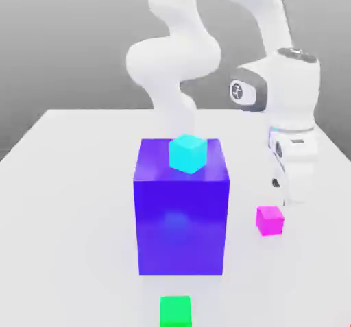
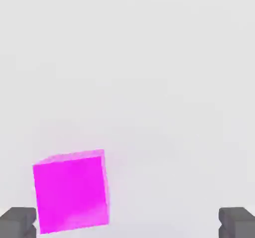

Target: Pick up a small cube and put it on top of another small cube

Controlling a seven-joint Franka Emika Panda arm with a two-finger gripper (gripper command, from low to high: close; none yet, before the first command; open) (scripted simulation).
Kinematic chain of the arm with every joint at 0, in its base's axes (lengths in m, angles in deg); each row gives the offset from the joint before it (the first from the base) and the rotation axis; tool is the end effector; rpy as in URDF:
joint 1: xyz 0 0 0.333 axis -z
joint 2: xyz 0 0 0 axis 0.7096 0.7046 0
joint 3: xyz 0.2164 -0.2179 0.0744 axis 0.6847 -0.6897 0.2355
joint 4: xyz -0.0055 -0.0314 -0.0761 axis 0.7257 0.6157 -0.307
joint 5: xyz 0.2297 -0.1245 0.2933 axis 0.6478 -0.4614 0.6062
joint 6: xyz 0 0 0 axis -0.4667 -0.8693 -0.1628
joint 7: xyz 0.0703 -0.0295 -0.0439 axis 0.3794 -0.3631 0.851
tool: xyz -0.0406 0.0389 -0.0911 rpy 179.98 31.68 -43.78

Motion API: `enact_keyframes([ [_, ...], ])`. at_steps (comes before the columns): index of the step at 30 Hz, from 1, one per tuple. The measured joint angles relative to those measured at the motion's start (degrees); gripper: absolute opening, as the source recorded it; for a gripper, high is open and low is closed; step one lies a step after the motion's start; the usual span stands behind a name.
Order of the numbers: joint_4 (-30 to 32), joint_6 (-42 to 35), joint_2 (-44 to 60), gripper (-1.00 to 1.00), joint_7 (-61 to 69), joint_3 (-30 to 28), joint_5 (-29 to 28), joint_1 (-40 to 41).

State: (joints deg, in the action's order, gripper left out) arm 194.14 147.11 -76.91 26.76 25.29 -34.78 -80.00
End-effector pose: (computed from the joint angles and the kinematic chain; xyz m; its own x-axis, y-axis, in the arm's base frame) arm 0.2437 0.2173 0.1838 0.6348 0.7727 0.0071 0.7727 -0.6348 0.0031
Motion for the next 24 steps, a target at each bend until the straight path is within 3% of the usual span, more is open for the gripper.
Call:
enact_keyframes([
  [6, -1.88, 10.14, 12.45, 0.0, -2.79, -6.26, -4.53, -5.55],
  [7, -2.2, 11.57, 14.19, -1.0, -2.74, -6.84, -4.47, -6.18],
  [14, -2.25, 11.7, 14.46, -1.0, -2.9, -7.1, -4.66, -6.41],
  [22, 0.56, -0.64, -0.68, -1.0, 0.65, -4.29, 0.19, -5.0],
  [24, -1.65, -3.48, -1.26, -1.0, -0.78, -5.89, 1.09, -2.19],
])
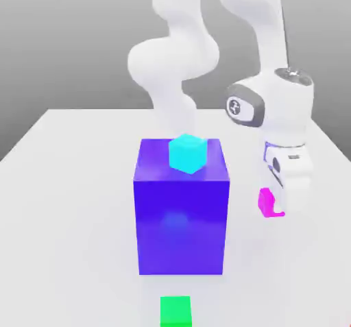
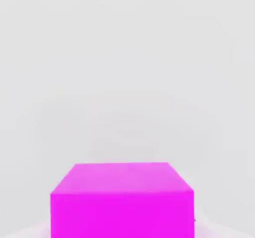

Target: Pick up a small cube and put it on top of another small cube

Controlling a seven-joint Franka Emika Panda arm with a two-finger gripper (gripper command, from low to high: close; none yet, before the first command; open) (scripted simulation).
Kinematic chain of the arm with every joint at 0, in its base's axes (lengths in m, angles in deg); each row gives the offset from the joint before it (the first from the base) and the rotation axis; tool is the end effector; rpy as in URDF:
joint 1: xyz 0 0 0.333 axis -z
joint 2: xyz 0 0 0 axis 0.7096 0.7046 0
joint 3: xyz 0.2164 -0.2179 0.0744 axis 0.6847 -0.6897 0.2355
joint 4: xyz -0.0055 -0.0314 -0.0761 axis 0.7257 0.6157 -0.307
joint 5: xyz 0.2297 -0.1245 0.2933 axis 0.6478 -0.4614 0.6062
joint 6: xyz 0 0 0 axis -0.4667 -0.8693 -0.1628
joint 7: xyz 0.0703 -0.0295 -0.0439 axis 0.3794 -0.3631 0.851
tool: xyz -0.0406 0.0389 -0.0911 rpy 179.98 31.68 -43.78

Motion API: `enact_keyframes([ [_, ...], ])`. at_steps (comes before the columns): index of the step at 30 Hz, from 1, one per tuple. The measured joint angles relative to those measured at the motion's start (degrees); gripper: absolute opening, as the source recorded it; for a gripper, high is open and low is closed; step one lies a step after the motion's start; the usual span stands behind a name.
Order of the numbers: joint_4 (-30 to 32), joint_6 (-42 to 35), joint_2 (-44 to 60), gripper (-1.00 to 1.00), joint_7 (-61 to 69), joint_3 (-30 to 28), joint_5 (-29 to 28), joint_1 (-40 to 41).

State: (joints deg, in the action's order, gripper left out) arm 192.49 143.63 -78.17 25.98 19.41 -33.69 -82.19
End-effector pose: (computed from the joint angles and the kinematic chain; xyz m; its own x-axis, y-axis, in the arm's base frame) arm 0.2657 0.2065 0.1931 0.7063 0.7079 -0.0020 0.7079 -0.7063 -0.0035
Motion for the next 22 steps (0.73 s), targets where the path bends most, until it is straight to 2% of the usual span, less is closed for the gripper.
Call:
enact_keyframes([
  [7, -13.87, -8.83, 5.27, -1.0, -10.12, -6.81, 2.02, 12.29],
  [13, -26.36, -16.34, 10.35, -1.0, -19.36, -14.42, 3.58, 19.71],
  [18, -29.46, -10.83, 19.21, -1.0, -18.2, -13.74, 8.15, 22.91],
  [19, -29.6, -9.74, 20.51, 1.0, -17.7, -13.48, 8.94, 23.09],
  [22, -29.6, -9.74, 20.51, 1.0, -17.7, -13.47, 8.94, 23.09],
])
